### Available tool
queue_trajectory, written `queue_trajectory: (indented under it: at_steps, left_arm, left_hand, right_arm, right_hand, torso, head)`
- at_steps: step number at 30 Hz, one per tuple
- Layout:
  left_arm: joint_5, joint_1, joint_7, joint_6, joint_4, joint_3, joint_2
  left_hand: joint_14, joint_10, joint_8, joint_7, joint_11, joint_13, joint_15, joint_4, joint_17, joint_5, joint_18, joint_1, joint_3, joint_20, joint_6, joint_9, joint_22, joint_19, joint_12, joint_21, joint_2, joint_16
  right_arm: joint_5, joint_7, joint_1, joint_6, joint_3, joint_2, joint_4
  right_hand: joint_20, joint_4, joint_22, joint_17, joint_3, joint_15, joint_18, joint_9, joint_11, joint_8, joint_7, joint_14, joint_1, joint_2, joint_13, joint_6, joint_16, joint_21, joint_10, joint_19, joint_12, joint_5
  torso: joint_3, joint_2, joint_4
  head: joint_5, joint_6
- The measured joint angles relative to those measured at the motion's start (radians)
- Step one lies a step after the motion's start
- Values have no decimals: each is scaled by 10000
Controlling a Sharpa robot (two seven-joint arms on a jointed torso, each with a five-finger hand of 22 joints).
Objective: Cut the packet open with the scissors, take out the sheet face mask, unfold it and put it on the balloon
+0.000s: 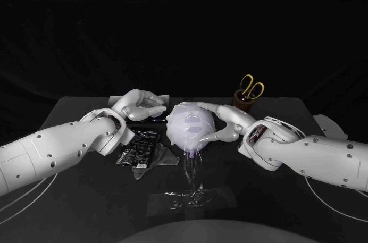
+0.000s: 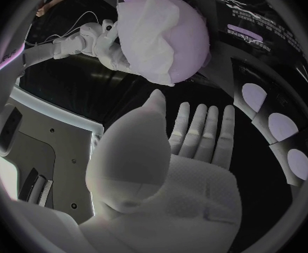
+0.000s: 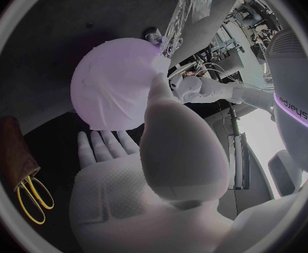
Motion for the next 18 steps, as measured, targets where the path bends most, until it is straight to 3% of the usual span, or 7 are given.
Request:
queue_trajectory:
  at_steps: [6, 13, 16, 18]
  left_arm:
    - [-5, -15, -168, -33, -48, 0, 119]
    - [-16, -22, -246, -42, -30, -2, 154]
    - [-22, -23, -264, -36, -13, -2, 158]
    - [-28, -24, -273, -29, -4, -2, 159]
  left_hand:
    - [36, 49, 0, 0, 27, -12, -36, 65, 0, 0, -1, 64, -73, 0, 0, 0, -36, 0, 0, 0, -182, 0]
    - [73, 86, 39, 0, 14, -20, -3, 93, -22, 0, -2, -182, -688, 8, 0, -1, -89, 8, -108, 0, -427, -40]
    - [73, 122, 39, 0, 50, -23, -4, 109, -34, 0, -4, -237, -1117, 36, 0, -1, -131, 36, -175, 0, -690, -85]
    - [73, 121, 39, -1, 50, -23, -4, 111, -44, 0, -4, -272, -1248, 36, 0, -1, -143, 36, -213, -1, -733, -106]
  right_arm:
    - [0, -5, -3, -1, 0, -1, 6]
    - [0, -11, -3, -1, 1, -5, 10]
    - [0, -14, -3, -1, 1, -5, 10]
    - [-1, -16, -3, -1, 1, -5, 10]
  right_hand:
    - [0, 0, 0, 1, 0, 0, 0, -1, 0, 0, 0, 0, 0, 0, -2, 0, 0, 0, 0, 0, -1, 0]
    - [0, 0, 1, -9, 0, 37, 1, -2, 0, 0, 0, -37, 0, 0, -5, 0, 0, 0, 0, 0, -11, 0]
    - [0, 0, 1, -8, 0, 37, 0, -3, 0, 0, 0, -37, 0, 0, -7, 0, 0, 0, 0, 0, -11, 0]
    - [0, 0, 0, -8, 0, 36, 0, -3, 0, 0, 0, -37, 0, 0, -6, 0, 0, 0, 0, 0, -11, 0]
  torso:
    - [4, 4, -2]
    - [4, 3, 8]
    - [-1, 1, 10]
    - [-1, 0, 12]
  head:
    - [-22, -19]
    - [-37, -45]
    - [-45, -50]
    - [-47, -52]
